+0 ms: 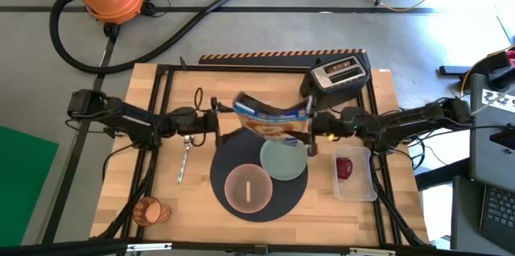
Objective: Arrange a breakfast setting
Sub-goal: Pour the cereal from the yellow cereal box into the pink bowl
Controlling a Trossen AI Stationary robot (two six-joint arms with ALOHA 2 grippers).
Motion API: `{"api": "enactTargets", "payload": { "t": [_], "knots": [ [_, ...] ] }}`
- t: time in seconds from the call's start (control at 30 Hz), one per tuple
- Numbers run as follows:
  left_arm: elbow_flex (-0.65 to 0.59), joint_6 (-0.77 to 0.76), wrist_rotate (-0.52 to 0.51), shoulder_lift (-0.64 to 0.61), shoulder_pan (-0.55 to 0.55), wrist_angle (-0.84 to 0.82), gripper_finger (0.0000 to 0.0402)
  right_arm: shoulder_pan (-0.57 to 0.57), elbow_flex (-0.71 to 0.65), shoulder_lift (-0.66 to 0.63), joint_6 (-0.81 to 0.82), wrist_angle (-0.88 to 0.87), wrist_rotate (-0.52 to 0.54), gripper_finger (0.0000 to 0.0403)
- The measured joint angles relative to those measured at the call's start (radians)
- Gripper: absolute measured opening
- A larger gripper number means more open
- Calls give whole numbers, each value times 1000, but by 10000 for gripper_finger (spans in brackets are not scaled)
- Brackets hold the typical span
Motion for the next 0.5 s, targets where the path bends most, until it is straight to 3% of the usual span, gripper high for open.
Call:
{"api": "enactTargets", "payload": {
  "t": [0.1, 0.17, 0.4, 0.5],
  "knots": [
    [0, 0, 156, -26, -15, 39, 365, -14, -48, -22, -15, 48, -30, 202],
    [0, 0, 194, -26, -29, 67, 365, -13, -53, -21, -32, 67, -35, 202],
    [16, 37, 91, -14, -40, 80, 365, -10, -6, 50, -59, 105, -187, 202],
    [31, 46, 130, -14, -41, 83, 365, -11, 17, 80, -80, 107, -193, 202]
  ]
}}
